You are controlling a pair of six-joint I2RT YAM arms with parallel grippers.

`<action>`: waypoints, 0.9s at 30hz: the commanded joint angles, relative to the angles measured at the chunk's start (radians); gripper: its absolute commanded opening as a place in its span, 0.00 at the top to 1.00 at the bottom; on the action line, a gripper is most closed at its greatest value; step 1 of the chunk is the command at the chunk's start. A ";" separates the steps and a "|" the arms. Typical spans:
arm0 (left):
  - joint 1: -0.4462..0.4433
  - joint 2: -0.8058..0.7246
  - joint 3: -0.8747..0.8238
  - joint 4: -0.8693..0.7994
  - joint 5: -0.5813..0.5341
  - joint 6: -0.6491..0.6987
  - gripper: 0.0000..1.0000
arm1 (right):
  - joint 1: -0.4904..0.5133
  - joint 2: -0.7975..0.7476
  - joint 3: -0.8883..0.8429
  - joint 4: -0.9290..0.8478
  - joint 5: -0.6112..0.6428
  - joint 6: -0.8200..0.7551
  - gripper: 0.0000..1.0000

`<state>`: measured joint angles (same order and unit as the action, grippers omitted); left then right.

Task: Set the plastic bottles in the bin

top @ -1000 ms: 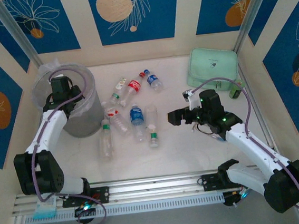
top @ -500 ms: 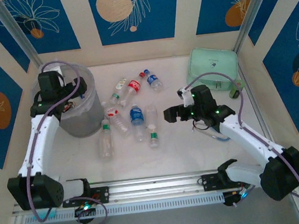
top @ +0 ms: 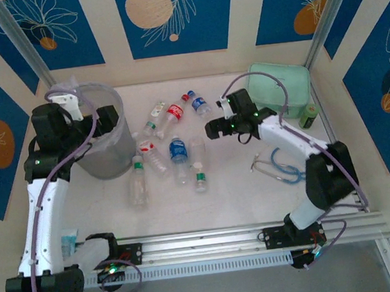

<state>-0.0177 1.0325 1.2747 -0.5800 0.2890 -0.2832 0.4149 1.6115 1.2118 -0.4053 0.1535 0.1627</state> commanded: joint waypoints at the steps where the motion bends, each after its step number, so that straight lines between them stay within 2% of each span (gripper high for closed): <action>1: -0.005 -0.021 -0.034 0.018 0.200 -0.038 0.00 | -0.018 0.152 0.126 0.016 0.001 -0.104 0.01; 6: -0.007 -0.090 -0.088 0.013 0.276 -0.074 0.00 | -0.018 0.410 0.383 -0.023 -0.035 -0.154 0.01; 12: -0.008 -0.144 -0.115 -0.044 0.378 -0.074 0.00 | -0.016 0.617 0.628 -0.102 -0.044 -0.153 0.01; 19: -0.008 -0.214 -0.149 -0.057 0.356 -0.046 0.00 | -0.014 0.753 0.802 -0.223 0.003 -0.135 0.00; 21: -0.008 -0.210 -0.160 -0.065 0.345 -0.045 0.00 | -0.018 0.756 0.797 -0.217 -0.005 -0.122 0.08; 24: -0.008 -0.201 -0.174 -0.068 0.341 -0.055 0.00 | -0.020 0.755 0.784 -0.202 -0.026 -0.114 0.27; 27: -0.008 -0.204 -0.177 -0.061 0.339 -0.066 0.00 | -0.018 0.730 0.773 -0.219 0.003 -0.108 0.37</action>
<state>-0.0181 0.8337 1.1080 -0.6315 0.6178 -0.3408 0.3958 2.3573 1.9816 -0.5892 0.1482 0.0490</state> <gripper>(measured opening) 0.996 0.651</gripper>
